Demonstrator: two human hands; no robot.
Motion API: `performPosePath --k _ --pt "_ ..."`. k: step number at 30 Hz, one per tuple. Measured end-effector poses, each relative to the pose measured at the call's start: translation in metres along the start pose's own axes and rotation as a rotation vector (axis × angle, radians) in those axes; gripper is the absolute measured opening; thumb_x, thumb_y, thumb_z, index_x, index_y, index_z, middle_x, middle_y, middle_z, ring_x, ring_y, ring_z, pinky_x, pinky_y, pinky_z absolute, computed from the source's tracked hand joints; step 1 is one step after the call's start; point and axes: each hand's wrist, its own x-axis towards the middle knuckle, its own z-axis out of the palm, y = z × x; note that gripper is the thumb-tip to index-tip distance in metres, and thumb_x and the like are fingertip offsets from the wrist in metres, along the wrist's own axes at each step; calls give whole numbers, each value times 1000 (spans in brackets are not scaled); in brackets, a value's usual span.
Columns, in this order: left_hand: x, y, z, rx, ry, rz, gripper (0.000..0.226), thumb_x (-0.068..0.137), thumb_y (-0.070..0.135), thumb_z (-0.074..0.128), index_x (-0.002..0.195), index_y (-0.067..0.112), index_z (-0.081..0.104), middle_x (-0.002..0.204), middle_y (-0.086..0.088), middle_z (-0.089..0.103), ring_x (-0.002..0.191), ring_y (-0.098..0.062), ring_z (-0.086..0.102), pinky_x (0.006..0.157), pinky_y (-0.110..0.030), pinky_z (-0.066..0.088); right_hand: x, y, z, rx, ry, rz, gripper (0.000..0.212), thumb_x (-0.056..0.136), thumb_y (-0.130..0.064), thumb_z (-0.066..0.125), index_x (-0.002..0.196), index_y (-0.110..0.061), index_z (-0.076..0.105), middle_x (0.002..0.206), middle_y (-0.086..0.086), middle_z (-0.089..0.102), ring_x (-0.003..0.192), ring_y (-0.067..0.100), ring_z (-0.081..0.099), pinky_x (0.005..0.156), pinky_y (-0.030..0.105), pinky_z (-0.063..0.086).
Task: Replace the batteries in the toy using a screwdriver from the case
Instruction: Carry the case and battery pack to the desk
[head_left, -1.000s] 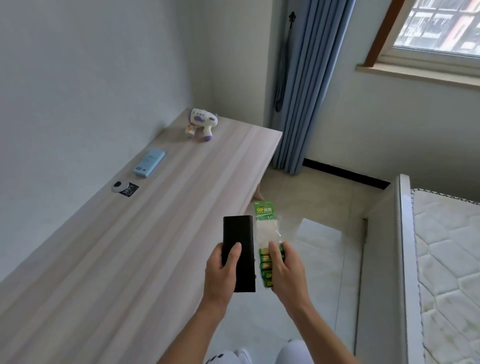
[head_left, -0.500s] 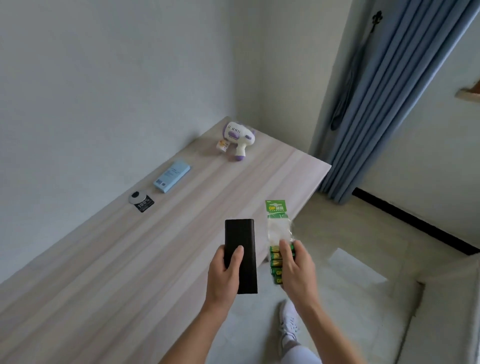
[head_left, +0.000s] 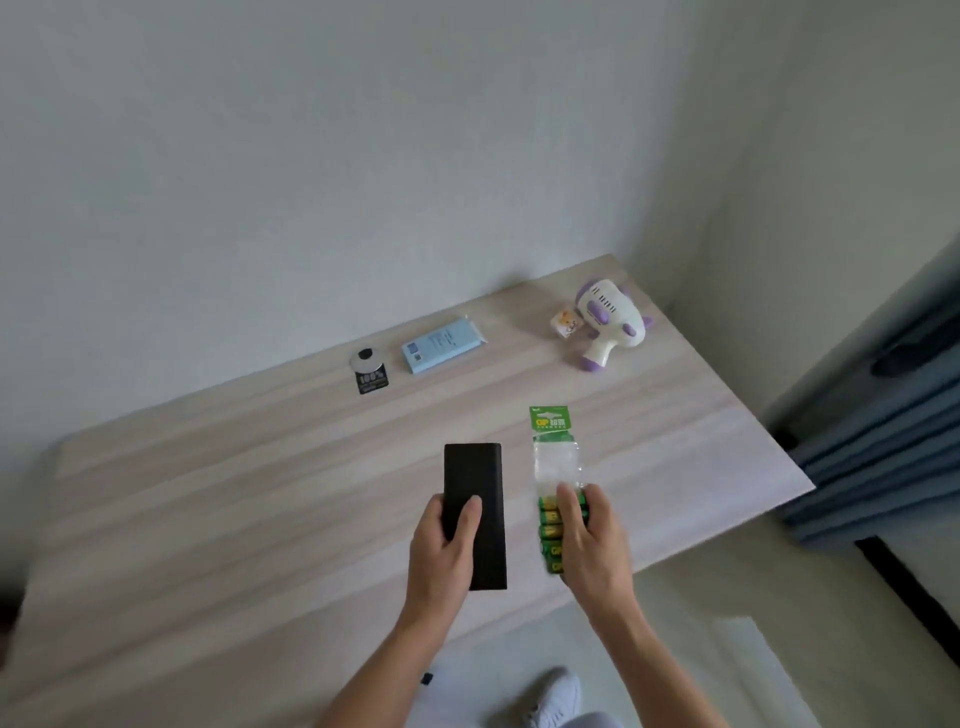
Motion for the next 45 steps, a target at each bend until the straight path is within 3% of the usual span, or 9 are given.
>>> performPosePath --k 4,6,12,20,31,35,39,41,45 --pt "10 -4 -25 -43 152 -31 15 99 30 57 98 16 61 90 -11 67 78 -19 65 62 -26 54 20 -6 31 -41 -185 3 32 104 -35 45 83 -13 50 67 4 58 55 14 55 46 28 49" --pt "14 -9 -39 -60 220 -54 16 99 29 57 97 14 61 88 -12 67 76 -20 65 59 -23 52 25 -12 48 -98 -232 -15 32 104 -35 45 82 -12 50 68 4 58 55 14 55 45 25 47" --pt "21 -31 -76 -109 338 -125 17 98 33 58 95 17 60 89 -12 67 81 -26 66 66 -34 55 25 -22 97 -164 -348 -54 31 104 -32 45 85 -8 51 68 4 58 54 13 55 42 20 45" --pt "38 -53 -110 -149 324 -192 15 99 34 57 100 19 59 93 -8 67 83 -20 67 66 -29 57 25 -11 145 -233 -350 3 33 104 -37 45 88 -9 52 74 10 62 60 18 60 48 32 52" --pt "66 -81 -120 -136 310 -312 16 98 32 59 99 17 60 93 -10 67 85 -23 66 65 -27 53 46 27 166 -325 -333 113 27 105 -32 43 95 -8 49 74 6 58 57 15 56 38 16 42" --pt "73 -93 -117 -124 330 -362 18 99 31 59 99 14 60 90 -8 65 82 -20 64 61 -24 49 61 49 176 -376 -351 122 23 105 -32 43 99 -11 47 74 6 58 57 18 56 40 25 48" --pt "74 -102 -113 -101 350 -390 18 99 31 58 99 13 60 90 -6 65 79 -17 63 58 -19 45 69 72 183 -468 -322 70 21 105 -34 42 97 -15 44 73 5 58 62 26 60 53 44 55" --pt "73 -106 -112 -92 360 -404 18 99 32 58 97 14 59 88 -5 64 78 -16 62 56 -17 44 70 81 184 -523 -318 11 20 105 -33 42 95 -16 42 71 2 56 62 27 59 54 46 53" --pt "70 -112 -109 -88 360 -422 19 98 33 58 97 14 59 86 -3 63 78 -16 61 56 -17 43 69 95 182 -603 -301 -87 19 105 -27 43 93 -14 39 68 2 52 61 29 54 52 35 37"
